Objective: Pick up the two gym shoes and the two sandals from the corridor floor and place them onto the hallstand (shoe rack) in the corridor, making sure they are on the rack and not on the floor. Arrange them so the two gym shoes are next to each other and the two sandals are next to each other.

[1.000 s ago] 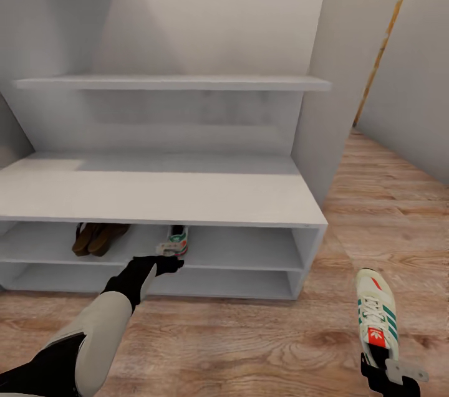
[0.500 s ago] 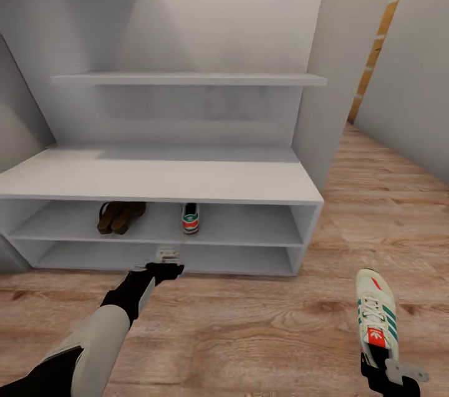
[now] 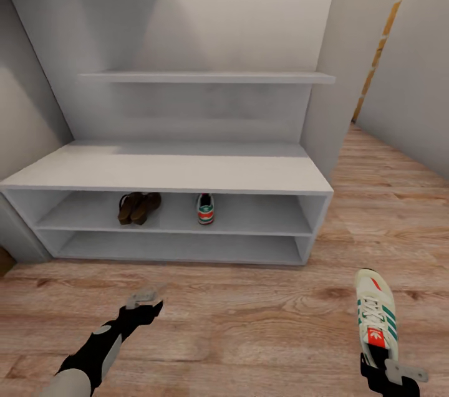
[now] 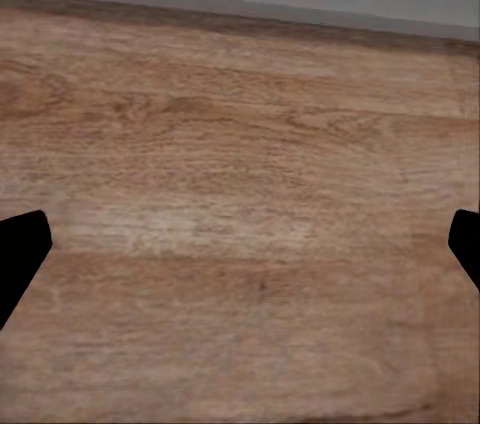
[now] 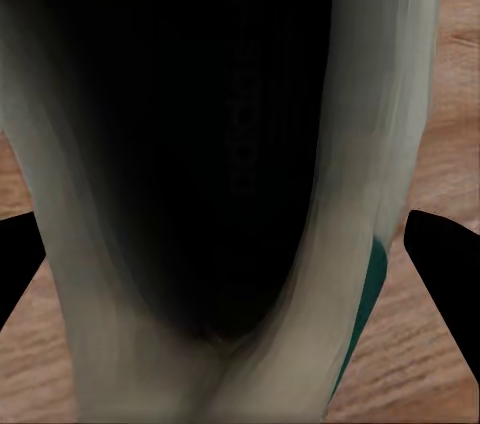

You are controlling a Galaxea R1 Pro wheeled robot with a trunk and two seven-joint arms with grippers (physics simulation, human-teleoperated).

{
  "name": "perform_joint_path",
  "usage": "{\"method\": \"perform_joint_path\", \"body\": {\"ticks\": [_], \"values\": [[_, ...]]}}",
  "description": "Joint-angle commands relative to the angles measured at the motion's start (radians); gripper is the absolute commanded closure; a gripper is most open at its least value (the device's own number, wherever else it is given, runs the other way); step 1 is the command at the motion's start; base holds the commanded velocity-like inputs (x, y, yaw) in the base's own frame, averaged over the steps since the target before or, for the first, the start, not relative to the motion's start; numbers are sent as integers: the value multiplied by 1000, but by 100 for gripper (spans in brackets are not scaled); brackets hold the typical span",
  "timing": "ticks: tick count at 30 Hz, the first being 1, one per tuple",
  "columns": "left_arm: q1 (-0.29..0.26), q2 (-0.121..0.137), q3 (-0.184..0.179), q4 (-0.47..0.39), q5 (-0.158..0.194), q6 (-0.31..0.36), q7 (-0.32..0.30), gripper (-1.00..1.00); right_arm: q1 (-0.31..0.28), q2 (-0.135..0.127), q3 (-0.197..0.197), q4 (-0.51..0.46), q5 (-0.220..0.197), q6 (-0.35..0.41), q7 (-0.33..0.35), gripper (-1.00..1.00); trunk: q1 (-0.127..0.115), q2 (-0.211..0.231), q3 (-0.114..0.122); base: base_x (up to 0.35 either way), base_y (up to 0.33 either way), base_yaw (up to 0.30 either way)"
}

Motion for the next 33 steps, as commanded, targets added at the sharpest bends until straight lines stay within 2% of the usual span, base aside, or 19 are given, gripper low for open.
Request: {"method": "perform_joint_path", "body": {"ticks": [1, 3, 5, 6, 11, 15, 20, 23, 33], "values": [[6, 9, 8, 1, -4, -12, -23, -100, 0, 0, 9, 0, -6, -3, -6, 100, 0, 0, -1, -12, 290, 0], [39, 49, 8, 2, 25, -41, -101, -100, 0, 0, 9, 0, -6, -4, -6, 100, 0, 0, -1, -5, 299, 0], [55, 67, 8, 4, 37, -57, -131, -100, 0, -1, 9, 0, -5, -4, -5, 100, 0, 0, -1, -3, 302, 0], [71, 87, 8, 8, 49, -80, -160, -100, 0, 0, 9, 1, -5, -4, -5, 100, 0, 0, -1, -2, 303, 0], [111, 141, 8, 16, 87, -159, -239, -100, 0, 1, 9, 1, -4, -4, -5, 100, 0, 0, -1, -1, 304, 0], [172, 181, 8, 19, 147, -205, -294, -100, 0, 1, 9, 2, -4, -4, -6, 100, 0, 0, -1, 0, 305, 0], [224, 194, 8, 18, 206, -227, -309, -100, 0, 1, 9, 2, -4, -4, -5, 100, 0, 0, -1, 0, 305, 0], [240, 194, 7, 19, 219, -259, -310, -100, 0, 1, 10, 2, -3, -4, -4, 100, 0, 0, -1, 0, 305, 0], [250, 194, 5, 19, 221, -283, -311, -100, 0, 9, 10, 0, -6, -4, -6, 100, 0, 0, -1, 77, 305, 0]]}}
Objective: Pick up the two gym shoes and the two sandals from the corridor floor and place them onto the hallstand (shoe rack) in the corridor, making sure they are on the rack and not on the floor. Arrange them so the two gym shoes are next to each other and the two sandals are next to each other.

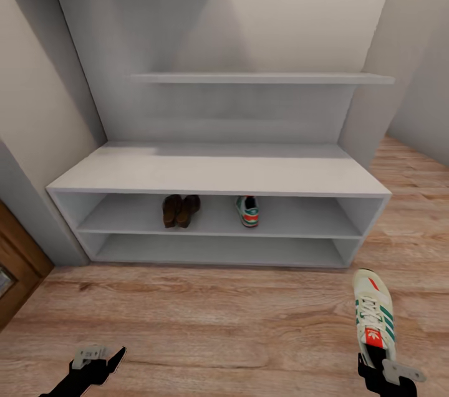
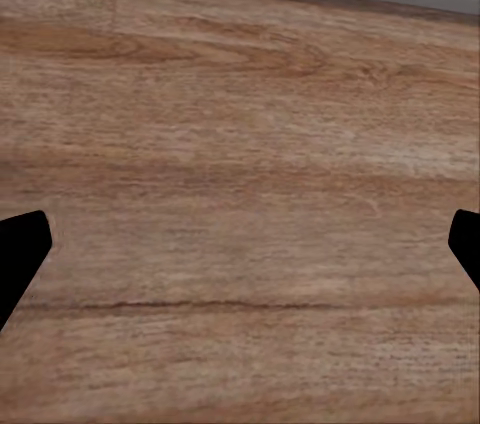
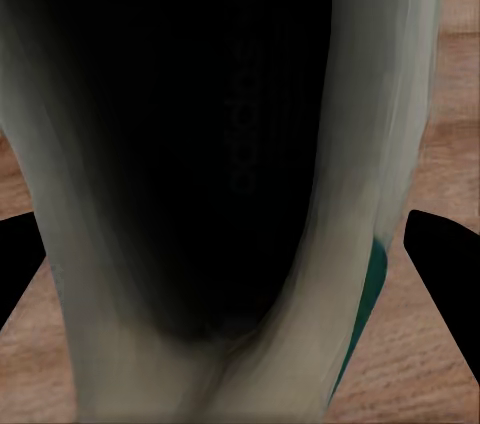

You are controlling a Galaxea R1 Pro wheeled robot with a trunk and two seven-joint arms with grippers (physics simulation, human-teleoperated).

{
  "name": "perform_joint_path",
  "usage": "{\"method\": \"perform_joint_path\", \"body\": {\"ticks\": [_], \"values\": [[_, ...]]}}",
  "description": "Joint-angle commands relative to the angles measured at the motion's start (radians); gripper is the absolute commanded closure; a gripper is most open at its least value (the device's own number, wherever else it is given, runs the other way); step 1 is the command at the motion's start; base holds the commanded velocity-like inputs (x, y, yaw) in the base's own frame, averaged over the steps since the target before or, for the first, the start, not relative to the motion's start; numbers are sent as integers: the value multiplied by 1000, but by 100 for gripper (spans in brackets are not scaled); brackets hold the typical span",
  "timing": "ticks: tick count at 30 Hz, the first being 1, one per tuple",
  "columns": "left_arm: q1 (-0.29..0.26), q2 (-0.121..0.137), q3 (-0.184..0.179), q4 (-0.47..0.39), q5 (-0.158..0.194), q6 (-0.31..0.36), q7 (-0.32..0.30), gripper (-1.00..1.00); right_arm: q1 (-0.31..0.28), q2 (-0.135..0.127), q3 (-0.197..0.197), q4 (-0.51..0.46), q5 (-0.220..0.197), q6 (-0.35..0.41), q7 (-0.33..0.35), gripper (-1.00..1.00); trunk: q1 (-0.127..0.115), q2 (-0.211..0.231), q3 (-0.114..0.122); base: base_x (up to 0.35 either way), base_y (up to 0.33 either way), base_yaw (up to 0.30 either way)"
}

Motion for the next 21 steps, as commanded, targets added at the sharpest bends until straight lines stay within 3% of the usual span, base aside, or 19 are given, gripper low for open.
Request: {"method": "perform_joint_path", "body": {"ticks": [1, 9, 21], "values": [[-1, 0, 5, 2, 1, 0, -8, -100, -1, 0, 8, 0, -6, -3, -6, 100, 0, 0, -1, 122, 293, 0], [2, -3, -1, 15, -2, -3, -9, -100, -1, 14, 8, 0, -5, -2, -4, 100, 0, 0, -1, 10, 50, 0], [2, -3, 1, 23, -3, -4, -9, -100, -1, 41, 13, -3, -3, 0, -3, 100, 0, 0, -1, -162, 102, 0]]}}
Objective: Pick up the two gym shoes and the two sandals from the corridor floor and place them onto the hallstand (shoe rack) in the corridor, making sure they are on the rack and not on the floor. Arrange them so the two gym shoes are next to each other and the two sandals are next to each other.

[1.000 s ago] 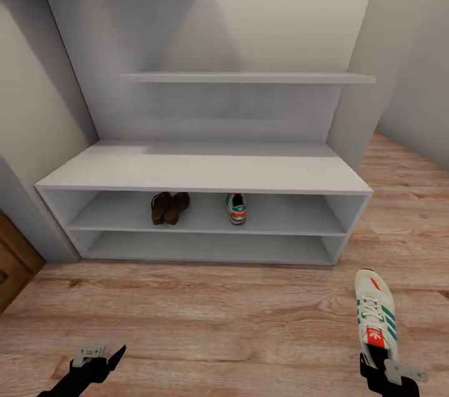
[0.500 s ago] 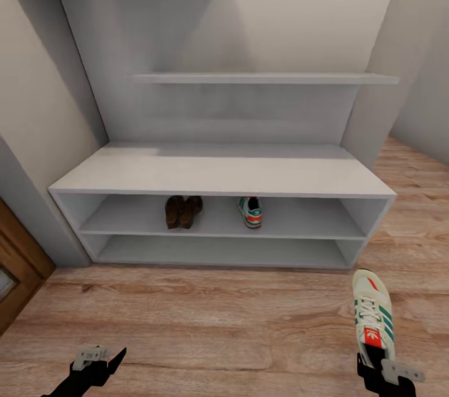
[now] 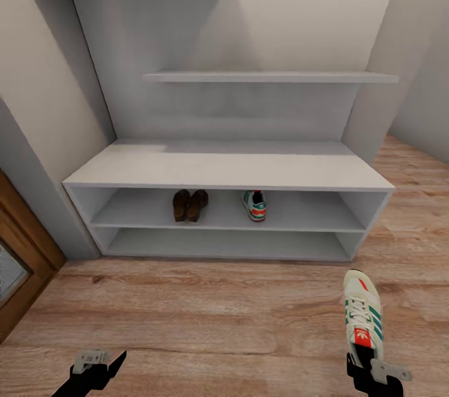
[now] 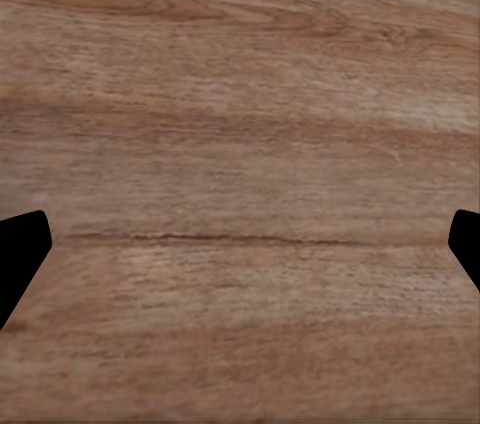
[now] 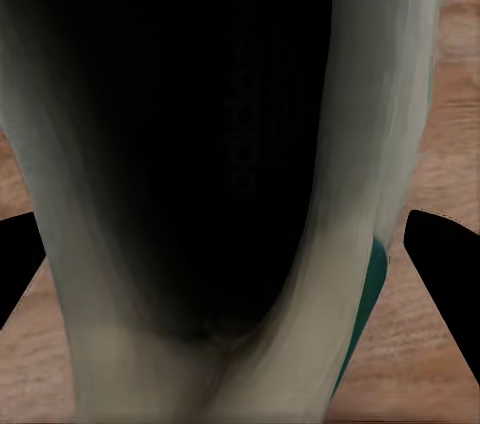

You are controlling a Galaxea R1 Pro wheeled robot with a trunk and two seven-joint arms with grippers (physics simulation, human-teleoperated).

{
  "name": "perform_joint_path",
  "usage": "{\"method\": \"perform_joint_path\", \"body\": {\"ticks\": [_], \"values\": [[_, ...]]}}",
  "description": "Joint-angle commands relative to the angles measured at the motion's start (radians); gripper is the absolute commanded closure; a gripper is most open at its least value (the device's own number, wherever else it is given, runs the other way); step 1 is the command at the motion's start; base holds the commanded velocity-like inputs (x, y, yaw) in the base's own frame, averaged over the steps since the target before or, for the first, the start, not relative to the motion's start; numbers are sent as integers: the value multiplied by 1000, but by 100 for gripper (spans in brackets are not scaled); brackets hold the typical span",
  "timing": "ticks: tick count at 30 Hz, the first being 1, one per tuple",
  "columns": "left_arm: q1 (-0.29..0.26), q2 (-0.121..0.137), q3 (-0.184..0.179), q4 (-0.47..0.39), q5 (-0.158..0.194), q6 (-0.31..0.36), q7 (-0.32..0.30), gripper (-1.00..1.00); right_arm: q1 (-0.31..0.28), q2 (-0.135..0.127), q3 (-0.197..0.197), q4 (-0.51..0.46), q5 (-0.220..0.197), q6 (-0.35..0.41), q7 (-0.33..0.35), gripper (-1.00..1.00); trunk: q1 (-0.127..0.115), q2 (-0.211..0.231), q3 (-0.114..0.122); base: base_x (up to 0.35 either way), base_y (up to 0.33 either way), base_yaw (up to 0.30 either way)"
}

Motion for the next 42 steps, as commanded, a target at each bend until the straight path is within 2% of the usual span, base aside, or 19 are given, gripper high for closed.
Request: {"method": "perform_joint_path", "body": {"ticks": [1, 4, 8, 11, 12, 14, 15, 18, 19, 22, 26, 32, 34, 36, 39, 42], "values": [[-1, 0, 6, 1, 1, 0, -8, -100, 0, 2, 8, -1, -7, -2, -6, 100, 0, 0, -1, -42, 33, 0], [-1, -1, 2, 1, 1, 0, -9, -100, -1, 19, 20, -6, -6, 12, -6, 100, 0, 0, -1, -22, 17, 0], [-1, -4, 1, 1, 1, -1, -10, -100, -2, 52, 38, -57, -6, 92, -7, 100, 0, 0, -1, -8, 6, 0], [-1, -5, 0, 2, 1, -5, -10, -100, -2, 73, 45, -154, -6, 220, -7, 100, 0, 0, -1, -3, 2, 0], [-1, -6, -1, 3, 1, -8, -11, -100, -2, 82, 48, -216, -6, 303, -6, 100, 0, 0, -1, -1, 1, 0], [-1, -6, -1, 3, 1, -13, -11, -100, -3, 91, 49, -282, -6, 396, -6, 100, 0, 0, -1, -1, 0, 0], [-1, -7, -1, 3, -1, -16, -14, -100, -4, 101, 50, -348, -6, 493, -8, 100, 0, 0, -1, 0, 0, 0], [-1, -7, -2, 2, -11, -19, -26, -100, -6, 114, 51, -440, -6, 631, -11, 100, 0, 0, -1, 0, 0, 0], [-1, -7, -2, 2, -19, -20, -39, -100, -10, 119, 51, -491, -5, 713, -12, 100, 0, 0, -1, 0, 0, 0], [-1, -7, -2, 2, -32, -22, -71, -100, -33, 128, 51, -561, -5, 832, -14, 100, 0, 0, -1, 0, 0, 0], [-1, -8, -2, 1, -38, -23, -108, -100, -100, 133, 51, -589, -3, 905, -15, 100, 0, 0, -1, 0, 0, 0], [-1, -10, -2, 1, -43, -23, -130, -100, -280, 143, 51, -536, -6, 947, -15, 100, 0, 0, -1, 0, 0, 0], [-1, -10, -2, 1, -43, -22, -131, -100, -291, 154, 51, -535, -8, 950, -15, 100, 0, 0, -1, 0, 0, 0], [-1, -11, -2, 2, -49, -21, -131, -100, -302, 182, 55, -528, -6, 951, -14, 100, 0, 0, -1, 0, 0, 0], [-1, -14, -1, 2, -72, -20, -131, -100, -302, 184, 55, -529, -5, 951, -15, 100, 0, 0, -1, 0, 0, 0], [-1, -14, 0, 1, -79, -20, -131, -100, -303, 185, 55, -529, -5, 951, -15, 100, 0, 0, -1, 0, 0, 0]]}}
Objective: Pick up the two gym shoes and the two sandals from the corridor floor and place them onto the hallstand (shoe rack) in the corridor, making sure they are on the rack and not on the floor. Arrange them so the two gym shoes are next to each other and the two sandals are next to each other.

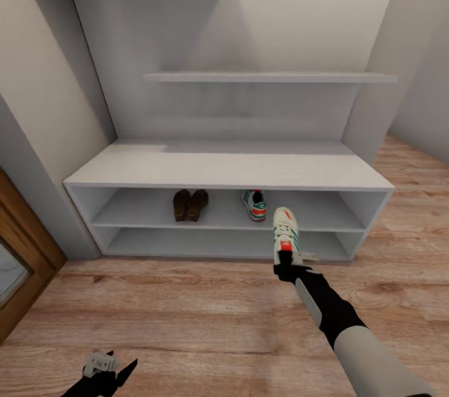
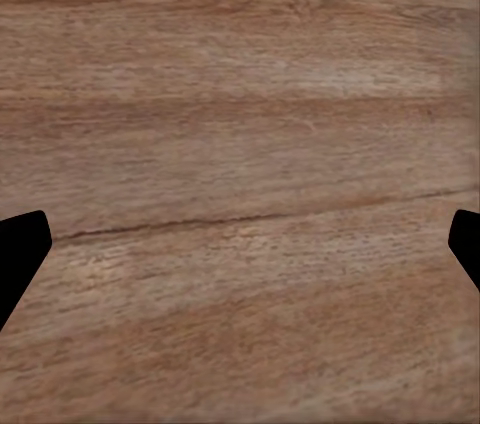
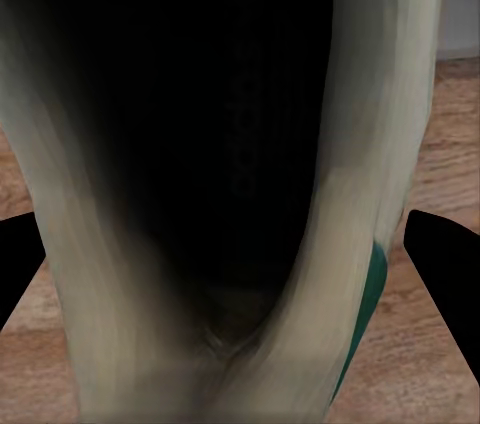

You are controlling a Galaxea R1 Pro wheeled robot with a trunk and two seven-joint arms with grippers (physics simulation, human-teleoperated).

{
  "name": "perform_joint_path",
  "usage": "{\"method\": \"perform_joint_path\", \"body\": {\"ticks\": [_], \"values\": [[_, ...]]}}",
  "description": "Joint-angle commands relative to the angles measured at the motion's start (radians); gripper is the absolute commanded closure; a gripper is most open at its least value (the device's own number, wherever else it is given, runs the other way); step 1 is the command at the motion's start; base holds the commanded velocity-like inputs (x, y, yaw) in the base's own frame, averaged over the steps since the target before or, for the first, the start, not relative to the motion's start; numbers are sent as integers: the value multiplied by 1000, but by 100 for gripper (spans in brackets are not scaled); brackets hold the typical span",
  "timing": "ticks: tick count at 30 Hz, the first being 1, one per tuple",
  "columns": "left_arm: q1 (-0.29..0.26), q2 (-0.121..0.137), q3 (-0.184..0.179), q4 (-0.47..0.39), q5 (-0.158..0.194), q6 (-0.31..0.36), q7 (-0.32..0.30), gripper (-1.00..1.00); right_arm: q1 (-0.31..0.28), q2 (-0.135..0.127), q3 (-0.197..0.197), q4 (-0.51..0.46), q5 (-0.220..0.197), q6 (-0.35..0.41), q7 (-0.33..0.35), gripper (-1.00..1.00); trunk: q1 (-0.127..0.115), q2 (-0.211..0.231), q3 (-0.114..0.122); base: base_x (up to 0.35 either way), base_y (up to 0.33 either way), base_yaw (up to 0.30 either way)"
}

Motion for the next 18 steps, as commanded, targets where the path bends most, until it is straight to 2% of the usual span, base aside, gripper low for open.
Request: {"method": "perform_joint_path", "body": {"ticks": [1, 7, 12, 18], "values": [[-1, -1, 7, 1, -8, -4, -5, -100, 0, -1, 7, -2, -11, 4, -10, 100, 0, 0, -1, 0, 0, 0], [-1, -4, 7, 2, -10, -3, -5, -100, -1, -1, 7, 0, -11, 3, -11, 100, 0, 0, -1, 8, 0, 0], [-1, -6, 7, 2, -12, -1, -4, -100, -1, 2, 8, -2, -10, 4, -13, 100, 0, 0, -1, 111, -53, 4], [-1, -6, 7, -1, -14, 1, 0, -100, -1, 2, 8, -5, -10, 4, -13, 100, 0, 0, -5, 18, -3, 66]]}}
